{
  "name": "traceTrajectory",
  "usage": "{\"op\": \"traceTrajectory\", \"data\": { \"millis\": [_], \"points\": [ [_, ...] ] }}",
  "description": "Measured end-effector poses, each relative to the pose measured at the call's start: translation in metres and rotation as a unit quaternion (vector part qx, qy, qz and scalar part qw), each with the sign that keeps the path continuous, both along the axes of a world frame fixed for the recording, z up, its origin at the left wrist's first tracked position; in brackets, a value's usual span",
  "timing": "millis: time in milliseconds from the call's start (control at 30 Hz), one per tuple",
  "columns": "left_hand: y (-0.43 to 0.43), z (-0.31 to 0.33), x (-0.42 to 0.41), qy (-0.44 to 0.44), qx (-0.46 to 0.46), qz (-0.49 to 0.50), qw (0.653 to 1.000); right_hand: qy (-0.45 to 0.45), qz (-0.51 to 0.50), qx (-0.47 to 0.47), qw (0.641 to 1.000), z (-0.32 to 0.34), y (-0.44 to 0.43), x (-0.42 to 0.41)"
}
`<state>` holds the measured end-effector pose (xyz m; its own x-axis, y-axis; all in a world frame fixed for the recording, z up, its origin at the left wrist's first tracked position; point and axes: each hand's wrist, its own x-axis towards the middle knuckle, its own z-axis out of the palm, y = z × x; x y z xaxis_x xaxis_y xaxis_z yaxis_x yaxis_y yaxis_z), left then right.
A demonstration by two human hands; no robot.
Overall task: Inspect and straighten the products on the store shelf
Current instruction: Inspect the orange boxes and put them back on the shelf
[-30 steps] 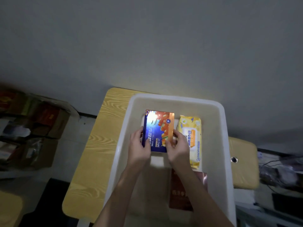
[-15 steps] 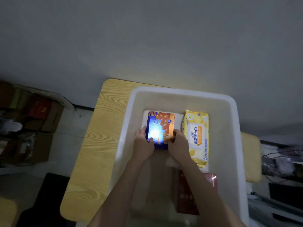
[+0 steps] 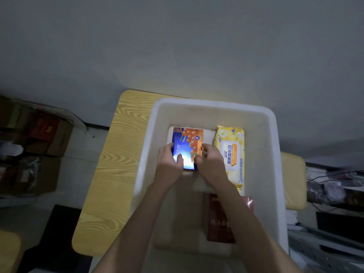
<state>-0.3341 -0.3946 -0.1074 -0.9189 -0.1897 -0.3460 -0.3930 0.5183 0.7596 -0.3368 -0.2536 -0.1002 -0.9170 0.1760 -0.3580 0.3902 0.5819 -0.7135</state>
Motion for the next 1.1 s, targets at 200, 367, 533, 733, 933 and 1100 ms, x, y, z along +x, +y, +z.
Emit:
{"op": "traceTrajectory", "data": {
  "millis": [200, 367, 533, 733, 933, 1100],
  "points": [
    [0.002, 0.045, 0.017, 0.016, -0.008, -0.046, 0.999, 0.027, 0.034, -0.005, 0.999, 0.044, 0.022, 0.018],
    [0.008, 0.097, 0.045, 0.073, -0.012, -0.055, 0.996, 0.09, 0.027, -0.025, 0.995, 0.09, 0.041, 0.055],
    [0.015, 0.14, 0.089, 0.109, 0.0, -0.058, 0.992, 0.12, 0.02, -0.044, 0.992, 0.123, 0.055, 0.102],
    [0.021, 0.165, 0.161, 0.173, 0.076, -0.041, 0.981, 0.177, -0.044, -0.134, 0.974, 0.138, 0.058, 0.178],
    [-0.006, 0.165, 0.226, 0.142, 0.121, -0.062, 0.98, 0.19, -0.059, -0.089, 0.976, 0.141, 0.042, 0.253],
    [-0.038, 0.153, 0.28, 0.106, 0.133, -0.11, 0.979, 0.172, -0.093, -0.062, 0.979, 0.143, 0.018, 0.324]
  ]
}}
